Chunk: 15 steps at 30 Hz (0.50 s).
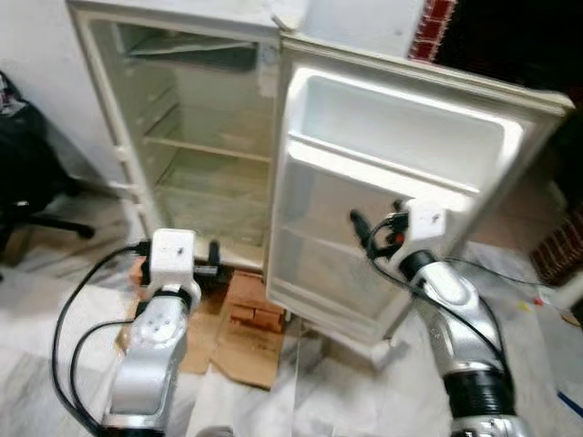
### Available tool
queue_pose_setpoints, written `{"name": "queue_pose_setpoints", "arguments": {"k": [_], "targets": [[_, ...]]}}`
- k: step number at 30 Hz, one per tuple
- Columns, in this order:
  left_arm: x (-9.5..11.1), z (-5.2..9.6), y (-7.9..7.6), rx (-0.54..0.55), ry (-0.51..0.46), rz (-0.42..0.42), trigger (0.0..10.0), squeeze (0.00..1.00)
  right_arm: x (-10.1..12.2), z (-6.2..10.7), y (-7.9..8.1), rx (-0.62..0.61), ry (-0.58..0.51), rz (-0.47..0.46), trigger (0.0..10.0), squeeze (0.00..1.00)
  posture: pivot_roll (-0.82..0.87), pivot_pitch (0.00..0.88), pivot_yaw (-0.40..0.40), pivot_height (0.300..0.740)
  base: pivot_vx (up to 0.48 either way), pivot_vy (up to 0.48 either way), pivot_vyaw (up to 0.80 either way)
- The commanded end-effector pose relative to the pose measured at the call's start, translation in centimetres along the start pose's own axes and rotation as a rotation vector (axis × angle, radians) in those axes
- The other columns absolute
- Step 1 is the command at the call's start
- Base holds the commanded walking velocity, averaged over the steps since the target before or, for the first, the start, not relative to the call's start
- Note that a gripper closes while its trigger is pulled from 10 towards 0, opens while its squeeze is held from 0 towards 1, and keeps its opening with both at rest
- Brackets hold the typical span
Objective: Restocking fridge
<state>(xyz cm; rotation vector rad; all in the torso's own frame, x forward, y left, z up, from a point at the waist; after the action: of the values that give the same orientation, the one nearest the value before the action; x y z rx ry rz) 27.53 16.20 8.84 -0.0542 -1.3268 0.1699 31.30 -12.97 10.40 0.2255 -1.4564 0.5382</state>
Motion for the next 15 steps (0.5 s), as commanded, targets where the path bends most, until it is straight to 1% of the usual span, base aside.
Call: {"name": "queue_pose_setpoints", "arguments": {"k": [1,2,3,4,5,6,7,8,10,11,12,14,15], "targets": [[0.3,0.2,-1.6,-0.063,-0.011,0.019,10.0,0.0,-1.1,1.1,0.3,0.099,0.046,-0.036,10.0,0.0,0.06,0.0,-0.04,0.74,0.0,0.0,0.0],[0.3,0.2,-1.6,-0.063,-0.01,0.022,10.0,0.0,-1.6,1.7,0.9,0.171,0.068,-0.032,10.0,0.0,0.06,0.0,-0.041,0.74,0.0,0.0,0.0],[0.3,0.2,-1.6,-0.061,-0.007,0.025,10.0,0.0,-2.6,2.7,1.5,0.255,0.123,-0.022,10.0,0.0,0.06,0.0,-0.041,0.74,0.0,0.0,0.0],[0.3,0.2,-1.6,-0.061,-0.006,0.026,10.0,0.0,-3.0,3.0,1.7,0.277,0.146,-0.019,10.0,0.0,0.06,0.0,-0.041,0.74,0.0,0.0,0.0],[0.3,0.2,-1.6,-0.068,-0.008,0.02,10.0,0.0,-4.9,3.7,1.0,0.275,0.259,0.018,10.0,0.0,0.06,0.0,-0.04,0.74,0.0,0.0,0.0],[0.3,0.2,-1.6,-0.068,-0.008,0.02,10.0,0.0,-4.9,3.7,1.0,0.275,0.259,0.018,10.0,0.0,0.06,0.0,-0.04,0.74,0.0,0.0,0.0],[0.4,0.2,-1.6,-0.075,-0.012,0.012,10.0,0.0,-6.7,4.2,-0.4,0.211,0.374,0.051,10.0,0.0,0.06,0.0,-0.039,0.74,0.0,0.0,0.0],[0.4,0.2,-1.7,-0.08,-0.013,0.009,10.0,0.0,-7.5,4.4,-1.4,0.156,0.432,0.056,10.0,0.0,0.06,0.0,-0.039,0.74,0.0,0.0,0.0],[0.4,0.2,-1.8,-0.086,-0.015,0.006,10.0,0.0,-8.1,4.5,-2.2,0.107,0.477,0.051,10.0,0.0,0.06,0.0,-0.038,0.74,0.0,0.0,0.0],[0.4,0.2,-1.8,-0.088,-0.015,0.005,10.0,0.0,-8.3,4.5,-3.3,0.046,0.504,0.054,10.0,0.0,0.06,0.0,-0.037,0.74,0.0,0.0,0.0],[0.5,0.2,-1.8,-0.087,-0.014,0.005,10.0,0.0,-8.2,4.4,-4.2,-0.015,0.507,0.07,10.0,0.0,0.06,0.0,-0.036,0.74,0.0,-0.405,0.0],[0.5,0.2,-1.8,-0.087,-0.014,0.006,10.0,0.0,-8.1,4.3,-4.6,-0.041,0.511,0.082,10.0,0.0,0.06,0.0,-0.036,0.74,0.0,-0.405,0.0],[0.5,0.2,-1.7,-0.086,-0.014,0.006,10.0,0.0,-8.0,4.2,-5.1,-0.078,0.515,0.092,10.0,0.0,0.06,0.0,-0.036,0.74,0.0,-0.472,0.0]]}}
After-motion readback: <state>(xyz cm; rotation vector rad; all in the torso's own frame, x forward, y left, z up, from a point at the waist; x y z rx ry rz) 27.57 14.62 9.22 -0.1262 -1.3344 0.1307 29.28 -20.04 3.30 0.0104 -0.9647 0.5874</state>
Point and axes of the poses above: a point about 5 cm out from each wrist's last joint towards the gripper, its own z axis pointing back from the gripper into the wrist, its own x axis along the axis of the wrist's last joint, y = z × x, the point moved 2 cm from there along -z, pointing out of the wrist towards the gripper, and after that the axes turned 15 degrees about z, right-handed, at the moved point
